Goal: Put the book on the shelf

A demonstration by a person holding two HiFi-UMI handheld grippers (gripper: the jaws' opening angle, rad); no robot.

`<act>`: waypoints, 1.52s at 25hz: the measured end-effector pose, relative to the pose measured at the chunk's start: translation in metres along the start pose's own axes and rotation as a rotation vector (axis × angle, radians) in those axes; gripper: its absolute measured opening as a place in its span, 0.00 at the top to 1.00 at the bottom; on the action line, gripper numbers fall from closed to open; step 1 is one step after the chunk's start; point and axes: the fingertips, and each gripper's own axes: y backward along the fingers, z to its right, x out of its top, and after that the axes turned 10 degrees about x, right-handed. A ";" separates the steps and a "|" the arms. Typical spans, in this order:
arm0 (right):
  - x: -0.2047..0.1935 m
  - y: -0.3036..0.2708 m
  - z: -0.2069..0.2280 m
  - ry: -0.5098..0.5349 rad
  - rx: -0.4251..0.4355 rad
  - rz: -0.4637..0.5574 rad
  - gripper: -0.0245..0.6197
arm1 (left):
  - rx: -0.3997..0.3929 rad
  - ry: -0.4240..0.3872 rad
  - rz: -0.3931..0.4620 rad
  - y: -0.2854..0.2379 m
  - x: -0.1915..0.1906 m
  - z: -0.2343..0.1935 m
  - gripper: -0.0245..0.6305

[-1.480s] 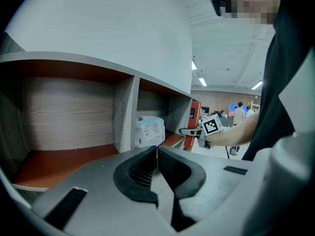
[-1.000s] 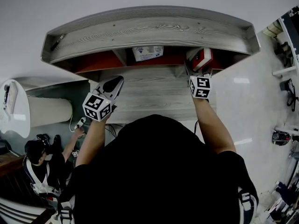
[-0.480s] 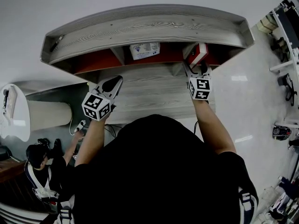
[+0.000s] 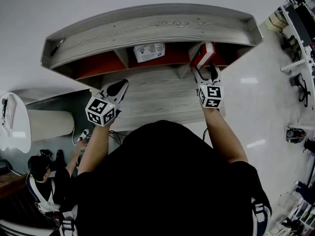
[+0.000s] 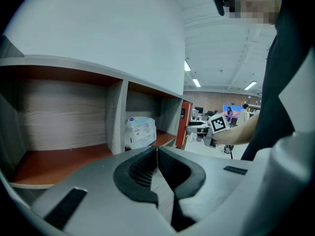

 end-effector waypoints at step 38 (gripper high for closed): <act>-0.002 0.065 -0.007 -0.063 -0.038 0.001 0.89 | -0.049 0.017 0.013 -0.012 0.000 0.027 0.93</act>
